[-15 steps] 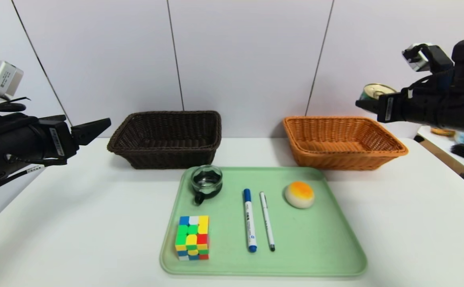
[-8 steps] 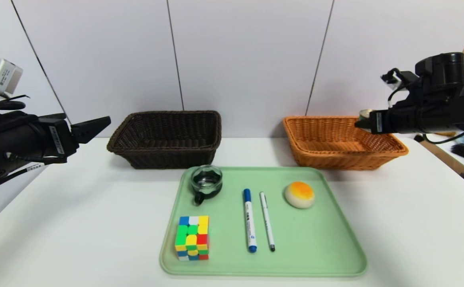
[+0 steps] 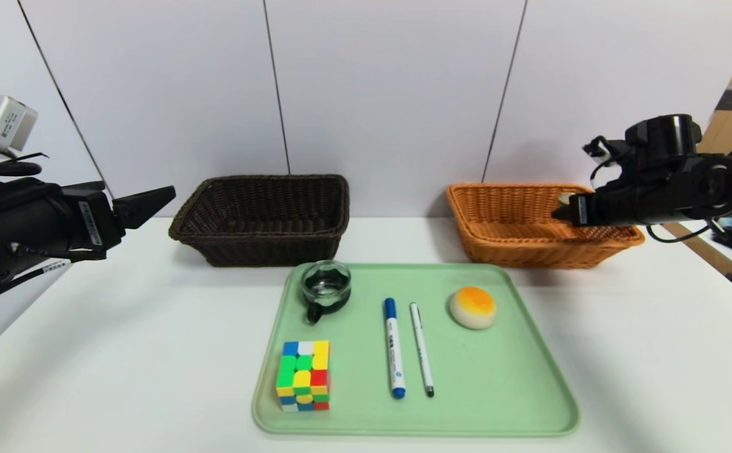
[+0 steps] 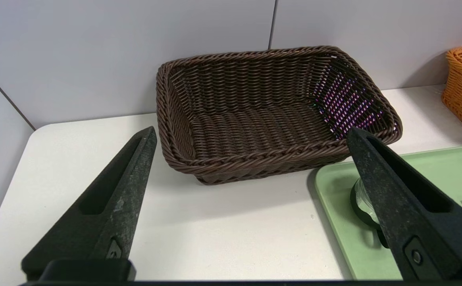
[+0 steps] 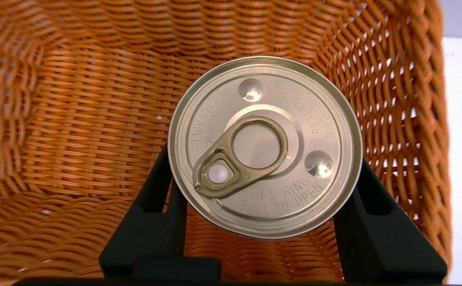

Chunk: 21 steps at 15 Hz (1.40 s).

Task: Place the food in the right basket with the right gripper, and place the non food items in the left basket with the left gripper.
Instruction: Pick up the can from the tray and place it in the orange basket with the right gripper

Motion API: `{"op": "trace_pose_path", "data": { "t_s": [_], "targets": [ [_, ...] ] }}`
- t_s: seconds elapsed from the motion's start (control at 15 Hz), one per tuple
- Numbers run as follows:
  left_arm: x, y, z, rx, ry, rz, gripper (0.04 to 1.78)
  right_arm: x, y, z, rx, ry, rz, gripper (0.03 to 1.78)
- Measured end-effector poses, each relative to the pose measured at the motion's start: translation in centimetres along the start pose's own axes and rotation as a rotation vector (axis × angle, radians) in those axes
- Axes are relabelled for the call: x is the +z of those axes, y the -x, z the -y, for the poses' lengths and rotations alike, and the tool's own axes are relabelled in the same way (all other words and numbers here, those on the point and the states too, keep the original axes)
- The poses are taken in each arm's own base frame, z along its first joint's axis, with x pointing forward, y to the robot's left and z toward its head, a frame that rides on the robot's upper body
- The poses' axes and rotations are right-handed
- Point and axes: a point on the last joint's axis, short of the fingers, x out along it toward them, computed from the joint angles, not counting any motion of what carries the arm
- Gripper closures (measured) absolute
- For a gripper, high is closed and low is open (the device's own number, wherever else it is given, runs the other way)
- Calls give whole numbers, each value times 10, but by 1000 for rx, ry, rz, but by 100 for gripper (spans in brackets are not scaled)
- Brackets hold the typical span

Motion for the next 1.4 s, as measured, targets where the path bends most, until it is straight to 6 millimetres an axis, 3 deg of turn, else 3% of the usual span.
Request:
{"op": "trace_pose_path", "data": {
  "t_s": [0.73, 1.27, 1.4],
  "targets": [
    [-1, 0, 0, 0, 1, -4, 13, -7, -21, -2, -26, 6, 3, 83],
    [-1, 0, 0, 0, 1, -4, 13, -6, -25, -1, -69, 9, 81, 38],
    [-1, 0, 0, 0, 0, -3, 13, -2, -17, -2, -69, 9, 98, 32]
  ]
}}
